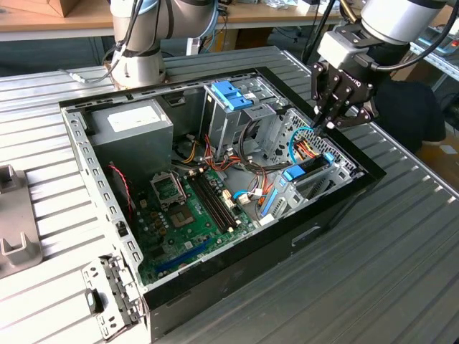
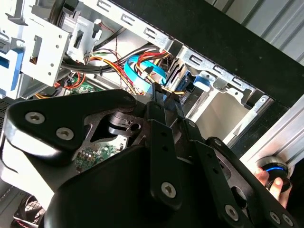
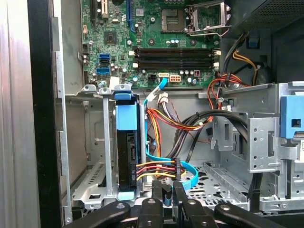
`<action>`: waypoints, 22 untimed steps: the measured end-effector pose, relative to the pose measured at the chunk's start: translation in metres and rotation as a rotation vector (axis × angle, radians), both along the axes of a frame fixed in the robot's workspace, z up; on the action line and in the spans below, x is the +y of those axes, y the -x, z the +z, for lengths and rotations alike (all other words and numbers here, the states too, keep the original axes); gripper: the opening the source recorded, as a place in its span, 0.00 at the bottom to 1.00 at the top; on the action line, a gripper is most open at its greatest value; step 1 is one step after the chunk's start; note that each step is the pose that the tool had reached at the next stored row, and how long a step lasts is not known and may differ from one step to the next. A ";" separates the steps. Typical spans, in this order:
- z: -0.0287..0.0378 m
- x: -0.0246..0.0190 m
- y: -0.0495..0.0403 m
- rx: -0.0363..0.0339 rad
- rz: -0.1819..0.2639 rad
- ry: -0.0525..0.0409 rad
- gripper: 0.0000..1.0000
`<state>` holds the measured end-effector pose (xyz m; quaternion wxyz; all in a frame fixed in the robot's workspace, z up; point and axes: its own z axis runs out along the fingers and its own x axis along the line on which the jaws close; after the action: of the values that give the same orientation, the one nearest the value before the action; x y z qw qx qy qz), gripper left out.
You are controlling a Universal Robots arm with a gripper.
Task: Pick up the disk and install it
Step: 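Insert the second disk wire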
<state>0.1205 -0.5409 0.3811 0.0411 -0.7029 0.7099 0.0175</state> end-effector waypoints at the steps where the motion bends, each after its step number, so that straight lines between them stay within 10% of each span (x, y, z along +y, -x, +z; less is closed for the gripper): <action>1: 0.0000 0.0000 -0.0001 0.0000 0.000 0.0000 0.24; 14: 0.0000 -0.0005 -0.0007 0.0000 0.000 0.0000 0.16; 22: -0.0006 -0.0114 0.0167 0.0000 0.000 -0.0002 0.16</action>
<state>0.1038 -0.5523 0.3805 0.0411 -0.7029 0.7099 0.0175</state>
